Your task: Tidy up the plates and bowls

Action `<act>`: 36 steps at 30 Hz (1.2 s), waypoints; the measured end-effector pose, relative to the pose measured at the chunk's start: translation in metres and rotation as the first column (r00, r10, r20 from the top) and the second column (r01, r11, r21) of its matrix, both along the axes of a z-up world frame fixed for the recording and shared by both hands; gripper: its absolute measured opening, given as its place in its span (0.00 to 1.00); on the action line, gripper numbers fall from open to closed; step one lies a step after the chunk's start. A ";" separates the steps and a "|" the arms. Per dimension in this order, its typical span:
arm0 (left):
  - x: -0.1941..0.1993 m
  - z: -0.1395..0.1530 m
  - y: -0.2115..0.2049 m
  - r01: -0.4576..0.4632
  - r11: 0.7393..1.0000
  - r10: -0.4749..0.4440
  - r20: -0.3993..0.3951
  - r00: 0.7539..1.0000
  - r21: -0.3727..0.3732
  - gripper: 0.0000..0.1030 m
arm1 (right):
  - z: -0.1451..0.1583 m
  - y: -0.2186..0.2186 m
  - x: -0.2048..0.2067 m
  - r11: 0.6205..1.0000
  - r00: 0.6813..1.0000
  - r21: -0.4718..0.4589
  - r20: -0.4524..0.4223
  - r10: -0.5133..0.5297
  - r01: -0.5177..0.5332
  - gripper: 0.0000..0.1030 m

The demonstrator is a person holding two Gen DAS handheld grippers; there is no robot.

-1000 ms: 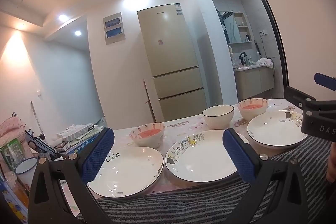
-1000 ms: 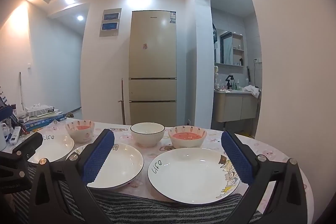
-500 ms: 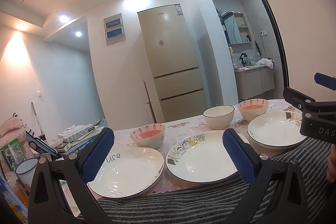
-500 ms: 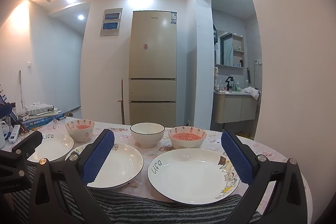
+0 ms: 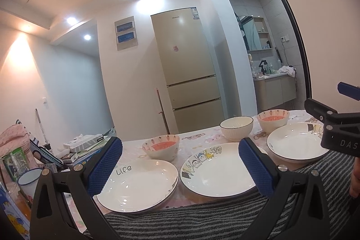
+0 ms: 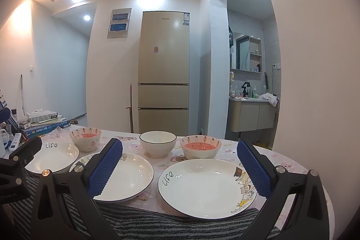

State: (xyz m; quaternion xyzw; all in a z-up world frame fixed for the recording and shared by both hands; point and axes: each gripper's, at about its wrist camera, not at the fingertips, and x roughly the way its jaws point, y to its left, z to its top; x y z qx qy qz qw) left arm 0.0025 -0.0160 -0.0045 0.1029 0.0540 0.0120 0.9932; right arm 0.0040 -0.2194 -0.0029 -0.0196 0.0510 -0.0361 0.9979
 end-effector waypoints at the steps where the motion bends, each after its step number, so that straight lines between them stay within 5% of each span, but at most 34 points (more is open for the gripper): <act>1: 0.000 0.000 0.000 -0.001 1.000 0.001 0.001 1.000 -0.003 1.00 | 0.000 0.000 0.000 1.000 1.000 0.001 -0.002 0.000 0.000 1.00; 17: -0.004 -0.002 0.005 -0.018 0.999 0.019 0.028 0.999 -0.026 1.00 | 0.008 -0.002 -0.010 1.000 1.000 -0.004 0.011 -0.001 0.001 1.00; 36: -0.020 0.004 0.028 0.003 0.989 0.014 0.114 0.993 -0.146 1.00 | 0.004 -0.001 -0.017 1.000 0.995 -0.014 0.096 0.002 -0.001 1.00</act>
